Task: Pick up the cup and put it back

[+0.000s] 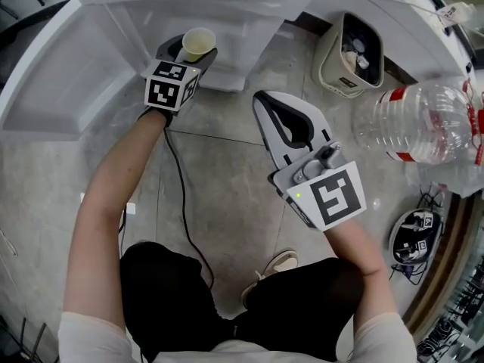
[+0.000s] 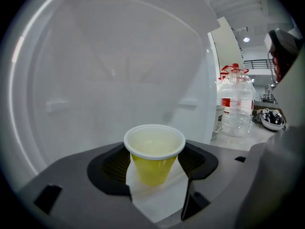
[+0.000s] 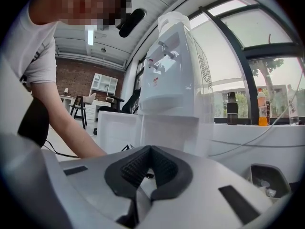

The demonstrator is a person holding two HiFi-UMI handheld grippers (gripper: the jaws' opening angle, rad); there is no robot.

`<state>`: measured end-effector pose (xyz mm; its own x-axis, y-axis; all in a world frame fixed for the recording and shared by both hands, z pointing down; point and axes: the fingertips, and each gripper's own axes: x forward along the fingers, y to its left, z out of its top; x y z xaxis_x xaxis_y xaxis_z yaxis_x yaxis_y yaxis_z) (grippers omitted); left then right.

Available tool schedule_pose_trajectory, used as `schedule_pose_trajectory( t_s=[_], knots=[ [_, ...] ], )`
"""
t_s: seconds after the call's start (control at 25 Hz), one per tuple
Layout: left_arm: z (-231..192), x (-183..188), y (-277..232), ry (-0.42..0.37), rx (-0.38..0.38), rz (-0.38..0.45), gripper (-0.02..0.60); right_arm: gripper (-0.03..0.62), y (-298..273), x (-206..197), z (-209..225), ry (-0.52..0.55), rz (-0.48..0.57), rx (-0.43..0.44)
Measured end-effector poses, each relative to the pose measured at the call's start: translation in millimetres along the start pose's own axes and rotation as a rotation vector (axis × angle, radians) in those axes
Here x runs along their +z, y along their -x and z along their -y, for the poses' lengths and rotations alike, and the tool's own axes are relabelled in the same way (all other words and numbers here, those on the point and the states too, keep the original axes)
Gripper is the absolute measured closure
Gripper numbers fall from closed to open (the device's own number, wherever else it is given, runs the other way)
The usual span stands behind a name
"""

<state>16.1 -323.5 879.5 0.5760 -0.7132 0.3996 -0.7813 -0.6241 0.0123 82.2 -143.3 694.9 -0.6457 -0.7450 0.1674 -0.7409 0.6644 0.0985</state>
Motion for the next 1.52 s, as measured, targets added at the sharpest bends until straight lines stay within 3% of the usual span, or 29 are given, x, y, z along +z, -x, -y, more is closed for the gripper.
schedule_pose_trajectory(
  t_s=[0.2, 0.52, 0.72, 0.92, 1.24, 1.52],
  knots=[
    [-14, -1, -14, 0.071, 0.042, 0.002, 0.259, 0.574, 7, -4, 5, -0.006, -0.016, -0.012],
    [-17, -8, -21, 0.064, 0.065, -0.007, 0.259, 0.574, 10, -10, 12, -0.022, -0.020, -0.017],
    [-18, -51, -31, 0.131, 0.028, -0.166, 0.243, 0.574, 8, -12, 11, -0.036, -0.021, -0.016],
    [-19, -61, -28, 0.058, 0.027, -0.190, 0.204, 0.574, 6, -10, 15, -0.035, -0.006, -0.013],
    [-13, -60, -10, -0.032, 0.018, -0.196, 0.199, 0.574, -6, -2, 10, -0.042, 0.022, -0.003],
    [-15, -59, 21, -0.062, 0.029, -0.188, 0.199, 0.574, -26, 13, -7, -0.032, 0.059, 0.022]
  ],
)
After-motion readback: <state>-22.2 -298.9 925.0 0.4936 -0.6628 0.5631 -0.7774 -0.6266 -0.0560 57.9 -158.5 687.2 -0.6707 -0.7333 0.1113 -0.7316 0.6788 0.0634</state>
